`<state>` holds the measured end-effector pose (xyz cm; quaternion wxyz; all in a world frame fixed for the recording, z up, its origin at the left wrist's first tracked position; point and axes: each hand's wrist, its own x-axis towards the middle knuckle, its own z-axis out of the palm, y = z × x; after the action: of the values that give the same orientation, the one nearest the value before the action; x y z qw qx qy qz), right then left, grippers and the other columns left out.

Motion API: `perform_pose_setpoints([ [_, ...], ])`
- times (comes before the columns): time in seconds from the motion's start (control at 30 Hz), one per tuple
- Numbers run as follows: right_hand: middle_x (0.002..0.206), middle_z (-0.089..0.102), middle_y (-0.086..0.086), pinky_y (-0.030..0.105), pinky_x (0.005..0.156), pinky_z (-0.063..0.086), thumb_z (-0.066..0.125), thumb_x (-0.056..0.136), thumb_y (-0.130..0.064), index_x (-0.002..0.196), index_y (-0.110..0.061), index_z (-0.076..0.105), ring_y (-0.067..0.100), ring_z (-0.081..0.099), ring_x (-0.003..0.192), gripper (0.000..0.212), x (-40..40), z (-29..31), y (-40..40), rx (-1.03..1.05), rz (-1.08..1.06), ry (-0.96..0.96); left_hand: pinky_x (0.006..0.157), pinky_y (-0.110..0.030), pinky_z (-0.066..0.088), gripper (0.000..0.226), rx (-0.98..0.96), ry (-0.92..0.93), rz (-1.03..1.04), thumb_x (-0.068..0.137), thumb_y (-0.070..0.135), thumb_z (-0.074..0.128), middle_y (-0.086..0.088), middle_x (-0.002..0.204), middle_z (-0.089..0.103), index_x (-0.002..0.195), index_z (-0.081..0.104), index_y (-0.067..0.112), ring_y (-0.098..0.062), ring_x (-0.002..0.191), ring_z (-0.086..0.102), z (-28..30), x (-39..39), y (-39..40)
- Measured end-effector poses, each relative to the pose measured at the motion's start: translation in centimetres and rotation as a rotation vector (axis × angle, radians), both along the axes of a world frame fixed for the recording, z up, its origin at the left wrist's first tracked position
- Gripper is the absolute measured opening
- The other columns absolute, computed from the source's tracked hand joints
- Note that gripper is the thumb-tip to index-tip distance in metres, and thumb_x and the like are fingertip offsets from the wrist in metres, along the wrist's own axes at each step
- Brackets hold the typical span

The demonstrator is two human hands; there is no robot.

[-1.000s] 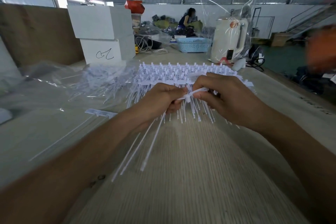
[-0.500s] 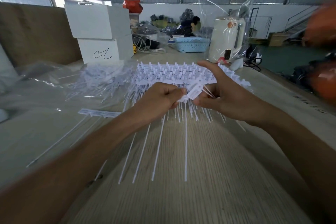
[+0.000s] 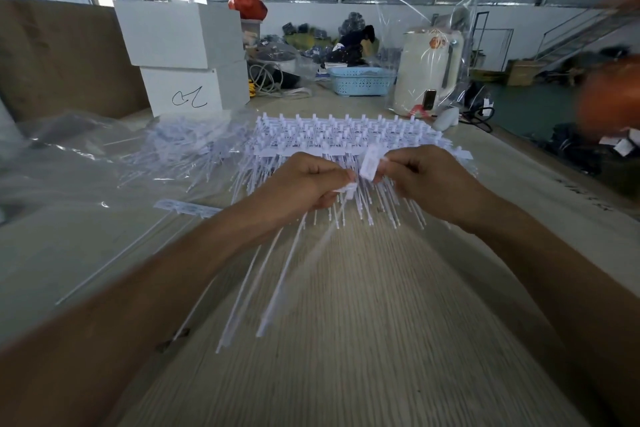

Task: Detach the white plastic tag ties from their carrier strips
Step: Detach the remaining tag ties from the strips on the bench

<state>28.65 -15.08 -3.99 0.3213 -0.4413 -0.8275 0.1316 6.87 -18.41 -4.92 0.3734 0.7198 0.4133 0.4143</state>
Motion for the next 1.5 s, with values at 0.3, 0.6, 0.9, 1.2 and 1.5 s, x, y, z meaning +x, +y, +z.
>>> perform_pose_setpoints([
  [0.3,0.052,0.04,-0.007,0.024,0.047,0.025,0.056,0.102,-0.028,0.086,-0.016,0.075,0.01,0.031,0.047,0.028,-0.3,0.0,-0.6,-0.214,-0.025,0.447,0.062,-0.021,0.039,0.031,0.12,0.073,0.031,0.104,0.02,0.049,-0.002,0.066,0.058,0.078,0.066,0.014,-0.015,0.064,0.05,0.1,-0.2,-0.1],
  [0.6,0.053,0.029,-0.008,0.023,0.045,0.02,0.07,0.081,-0.056,0.092,-0.005,0.072,0.009,0.023,0.046,0.052,-2.3,-0.3,-2.5,-0.606,0.211,0.456,0.066,-0.032,0.046,0.008,0.244,-0.004,0.039,0.096,0.014,0.063,-0.006,0.076,0.073,0.097,0.057,0.018,-0.02,0.068,0.065,-0.5,-0.7,0.6],
  [0.9,0.059,0.035,0.006,0.021,0.043,0.023,0.06,0.1,-0.032,0.087,-0.01,0.077,0.01,0.026,0.044,0.03,-2.3,-0.7,-2.2,-0.426,0.13,0.485,0.062,-0.025,0.047,0.021,0.212,0.05,0.107,0.103,0.017,0.053,0.005,0.06,0.065,0.084,0.06,0.014,-0.009,0.055,0.057,-0.9,-0.9,1.0],
  [1.2,0.061,0.05,0.004,0.02,0.058,0.031,0.067,0.094,-0.018,0.081,-0.007,0.077,0.003,0.04,0.056,0.02,-2.9,-0.1,-3.4,-0.041,0.238,0.395,0.046,-0.017,0.032,0.016,0.1,-0.133,0.102,0.097,0.001,0.057,0.0,0.05,0.046,0.083,0.062,-0.006,-0.01,0.043,0.038,-0.2,-0.9,0.8],
  [1.5,0.085,0.064,0.031,0.049,0.068,0.048,0.06,0.093,-0.024,0.098,0.002,0.077,0.039,0.063,0.076,0.031,-1.7,0.5,-2.8,0.044,0.383,0.195,0.041,-0.016,0.027,0.021,-0.094,-0.235,-0.067,0.069,0.011,0.062,-0.01,0.06,0.049,0.079,0.076,-0.002,-0.01,0.036,0.032,-0.3,-0.9,1.3],
])
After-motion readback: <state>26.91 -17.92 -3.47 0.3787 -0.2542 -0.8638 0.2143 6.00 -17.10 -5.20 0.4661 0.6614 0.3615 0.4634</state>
